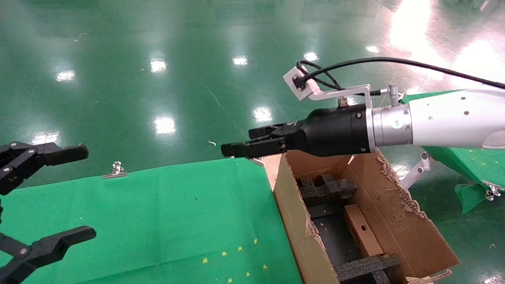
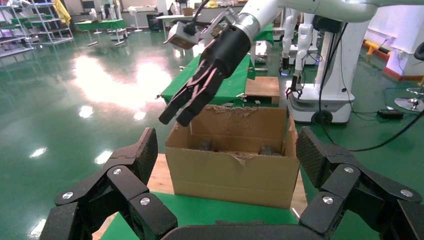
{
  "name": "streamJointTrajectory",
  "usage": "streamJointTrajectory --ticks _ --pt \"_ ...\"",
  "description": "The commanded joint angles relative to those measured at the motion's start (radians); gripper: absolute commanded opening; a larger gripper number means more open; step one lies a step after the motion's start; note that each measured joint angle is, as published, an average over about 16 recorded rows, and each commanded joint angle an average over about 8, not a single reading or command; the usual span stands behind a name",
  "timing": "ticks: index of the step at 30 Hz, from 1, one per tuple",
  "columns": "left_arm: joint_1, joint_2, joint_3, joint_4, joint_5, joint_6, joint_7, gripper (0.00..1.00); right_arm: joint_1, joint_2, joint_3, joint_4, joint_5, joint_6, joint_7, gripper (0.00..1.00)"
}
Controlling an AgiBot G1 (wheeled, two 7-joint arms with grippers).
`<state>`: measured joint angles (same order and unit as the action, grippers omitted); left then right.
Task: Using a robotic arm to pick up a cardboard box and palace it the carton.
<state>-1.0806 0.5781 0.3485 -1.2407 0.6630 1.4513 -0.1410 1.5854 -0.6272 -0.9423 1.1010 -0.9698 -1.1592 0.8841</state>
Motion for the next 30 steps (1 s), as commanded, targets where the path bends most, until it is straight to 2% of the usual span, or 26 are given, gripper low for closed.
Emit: streamJointTrajectory --ticks 1,30 --pt "0.000 0.000 0.000 0.000 0.000 0.000 0.000 1.00 -0.028 0.001 0.036 0.010 0.013 -0.018 -0.038 1.00" --pt "0.000 0.000 0.000 0.000 0.000 0.000 0.000 1.00 -0.428 0.013 0.555 0.153 0.200 -0.282 -0.583 1.00"
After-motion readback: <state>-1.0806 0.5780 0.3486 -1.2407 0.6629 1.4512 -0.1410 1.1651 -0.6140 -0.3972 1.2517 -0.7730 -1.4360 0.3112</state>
